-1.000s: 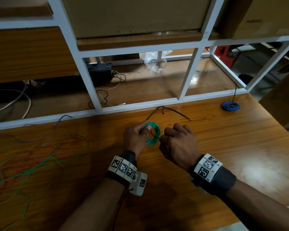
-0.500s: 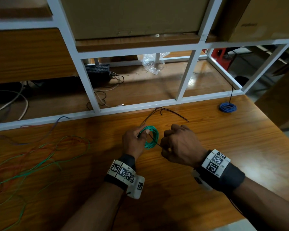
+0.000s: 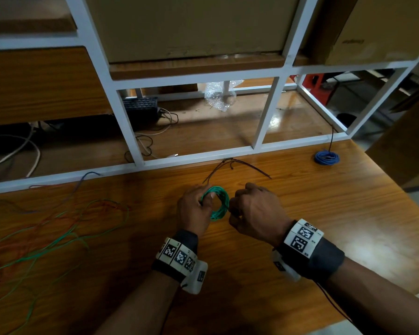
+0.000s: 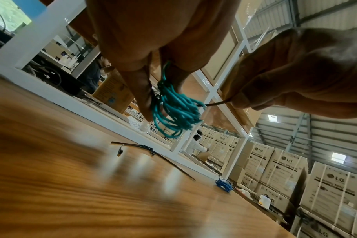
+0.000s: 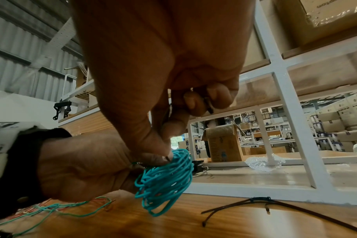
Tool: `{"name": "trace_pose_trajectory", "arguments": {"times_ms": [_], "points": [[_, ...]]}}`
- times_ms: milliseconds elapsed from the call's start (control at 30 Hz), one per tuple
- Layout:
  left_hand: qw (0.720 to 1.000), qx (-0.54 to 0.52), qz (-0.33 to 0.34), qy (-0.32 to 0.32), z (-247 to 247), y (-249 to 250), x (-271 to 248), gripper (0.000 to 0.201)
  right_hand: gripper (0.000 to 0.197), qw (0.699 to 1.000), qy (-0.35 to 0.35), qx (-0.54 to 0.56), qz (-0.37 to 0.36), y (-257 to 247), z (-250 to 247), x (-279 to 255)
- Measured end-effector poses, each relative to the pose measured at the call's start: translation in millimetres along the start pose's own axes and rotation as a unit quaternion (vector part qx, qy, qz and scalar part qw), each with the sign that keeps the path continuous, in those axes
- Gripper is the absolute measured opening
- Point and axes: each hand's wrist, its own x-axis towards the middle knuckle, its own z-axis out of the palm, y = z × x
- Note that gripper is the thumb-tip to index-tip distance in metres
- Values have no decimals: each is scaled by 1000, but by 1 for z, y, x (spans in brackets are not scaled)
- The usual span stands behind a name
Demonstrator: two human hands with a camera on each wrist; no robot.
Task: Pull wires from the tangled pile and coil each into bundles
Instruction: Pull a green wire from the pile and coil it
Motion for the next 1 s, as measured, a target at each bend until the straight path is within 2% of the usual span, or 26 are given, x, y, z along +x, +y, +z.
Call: {"name": "trace_pose_trajectory", "arguments": {"times_ms": [100, 200, 333, 567, 700, 800, 833, 867, 933, 1000], "points": [[1000, -2, -6, 2, -1, -1, -1, 28, 14, 999, 36, 1, 13, -2, 5, 0], [995, -92, -45, -12, 0, 5, -3, 24, 19, 998, 61, -4, 12, -5, 14, 0], [968, -216, -113, -61, 3, 12, -7, 22, 29, 996, 94, -8, 9, -7, 26, -1], [958, -252, -129, -50, 5, 17, -5, 25, 30, 989, 150, 5, -4, -2, 39, -7], [964, -242, -105, -32, 3, 17, 0, 27, 57, 973, 199, 109, 40, 4, 36, -15], [973, -216, -76, -8, 2, 17, 3, 29, 90, 943, 186, 246, 126, 2, 25, -21], [976, -207, -72, -4, 2, 16, 4, 29, 89, 929, 181, 283, 156, -1, 22, -21], [977, -200, -70, -2, 2, 15, 4, 29, 78, 919, 184, 302, 173, -2, 21, -22], [979, -191, -65, 2, 3, 14, 6, 29, 40, 907, 206, 324, 176, -4, 20, -21], [982, -179, -64, 8, 1, 13, 7, 29, 23, 881, 218, 378, 180, -7, 18, -20]]}}
